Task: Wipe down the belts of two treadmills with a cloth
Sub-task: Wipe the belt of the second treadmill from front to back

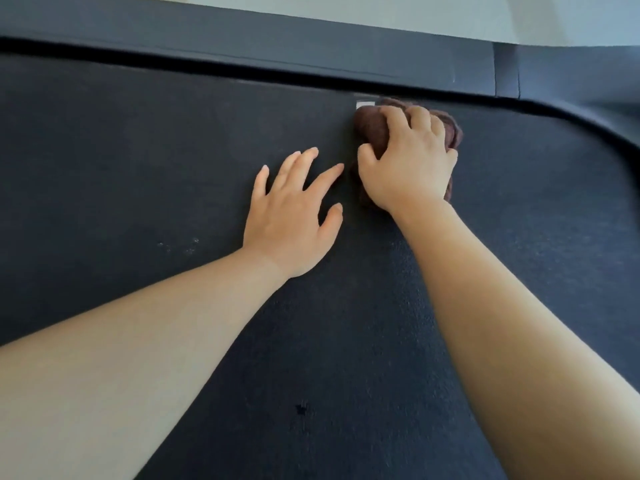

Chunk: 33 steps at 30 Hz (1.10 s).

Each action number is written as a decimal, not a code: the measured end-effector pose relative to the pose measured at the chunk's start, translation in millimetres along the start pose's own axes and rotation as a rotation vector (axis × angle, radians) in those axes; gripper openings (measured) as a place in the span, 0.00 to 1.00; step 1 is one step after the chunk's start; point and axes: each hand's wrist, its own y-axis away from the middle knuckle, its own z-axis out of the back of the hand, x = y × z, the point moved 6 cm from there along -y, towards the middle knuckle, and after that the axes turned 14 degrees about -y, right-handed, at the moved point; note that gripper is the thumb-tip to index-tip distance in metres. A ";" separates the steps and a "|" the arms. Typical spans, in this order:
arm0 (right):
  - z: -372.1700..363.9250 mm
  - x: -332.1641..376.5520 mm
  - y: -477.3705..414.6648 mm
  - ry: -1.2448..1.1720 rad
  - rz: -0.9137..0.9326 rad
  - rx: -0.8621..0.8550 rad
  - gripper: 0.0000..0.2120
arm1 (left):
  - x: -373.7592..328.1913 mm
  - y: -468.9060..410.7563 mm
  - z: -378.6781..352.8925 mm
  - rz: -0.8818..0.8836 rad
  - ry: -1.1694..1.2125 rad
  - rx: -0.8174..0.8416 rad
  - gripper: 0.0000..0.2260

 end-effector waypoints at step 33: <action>-30.0 46.0 20.1 -0.021 -0.004 0.026 0.26 | 62.2 27.5 6.9 -0.110 -0.050 0.030 0.32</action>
